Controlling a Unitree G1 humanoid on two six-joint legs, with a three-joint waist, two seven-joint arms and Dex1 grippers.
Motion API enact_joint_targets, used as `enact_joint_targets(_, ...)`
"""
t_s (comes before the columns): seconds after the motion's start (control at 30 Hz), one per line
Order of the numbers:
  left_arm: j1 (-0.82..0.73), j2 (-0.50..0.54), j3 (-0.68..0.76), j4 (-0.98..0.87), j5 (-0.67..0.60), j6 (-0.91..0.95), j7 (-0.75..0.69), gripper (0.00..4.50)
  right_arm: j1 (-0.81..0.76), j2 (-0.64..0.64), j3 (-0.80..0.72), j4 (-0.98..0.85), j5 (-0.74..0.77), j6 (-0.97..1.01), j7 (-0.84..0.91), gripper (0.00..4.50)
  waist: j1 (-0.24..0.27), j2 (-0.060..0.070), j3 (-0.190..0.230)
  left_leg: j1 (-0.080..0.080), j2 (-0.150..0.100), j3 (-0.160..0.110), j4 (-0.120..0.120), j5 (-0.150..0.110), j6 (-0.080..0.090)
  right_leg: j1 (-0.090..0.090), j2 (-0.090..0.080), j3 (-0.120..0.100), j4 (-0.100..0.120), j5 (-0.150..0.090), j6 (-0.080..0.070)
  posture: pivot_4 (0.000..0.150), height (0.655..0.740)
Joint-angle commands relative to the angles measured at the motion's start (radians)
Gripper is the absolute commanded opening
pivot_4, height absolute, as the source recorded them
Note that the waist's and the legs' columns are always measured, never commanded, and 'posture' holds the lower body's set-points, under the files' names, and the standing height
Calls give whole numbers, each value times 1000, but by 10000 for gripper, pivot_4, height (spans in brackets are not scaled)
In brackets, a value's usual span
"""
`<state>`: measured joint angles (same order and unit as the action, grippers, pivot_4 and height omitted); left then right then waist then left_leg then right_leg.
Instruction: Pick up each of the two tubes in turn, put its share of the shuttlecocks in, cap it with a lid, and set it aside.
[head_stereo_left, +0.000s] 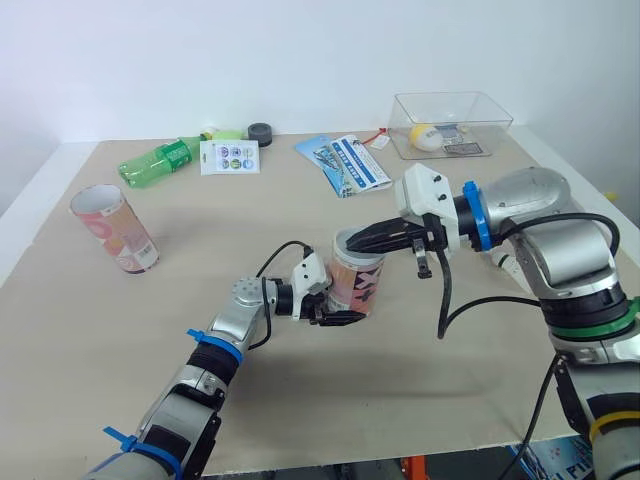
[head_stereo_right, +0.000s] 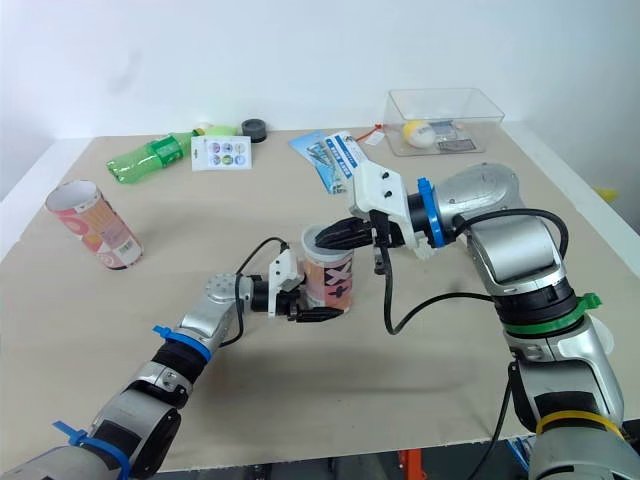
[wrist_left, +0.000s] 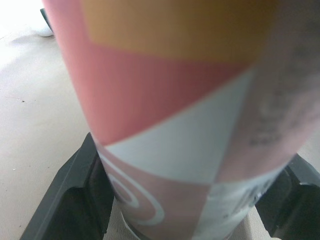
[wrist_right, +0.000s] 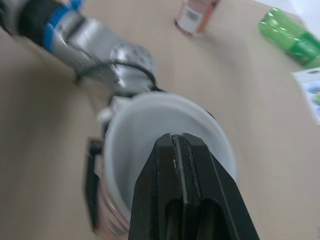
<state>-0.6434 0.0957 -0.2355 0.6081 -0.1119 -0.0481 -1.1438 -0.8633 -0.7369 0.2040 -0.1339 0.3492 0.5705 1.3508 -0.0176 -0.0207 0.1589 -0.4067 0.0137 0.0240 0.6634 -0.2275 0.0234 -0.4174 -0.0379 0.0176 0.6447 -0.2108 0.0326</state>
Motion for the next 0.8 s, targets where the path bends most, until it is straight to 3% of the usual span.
enact_joint_targets(0.03,22,-5,-29,32,19,7,-1,32865,0,5,6,-51,74,109,13,679,0,0,0,0,0,0,0,0,0,0,0,0,0,0,0,1500,7400)
enact_joint_targets(0.8,27,-14,-32,24,26,-18,7,32865,19,-56,146,34,-46,76,45,679,0,-3,-4,2,-1,0,0,0,0,1,-1,0,0,-2,1,1500,7400)
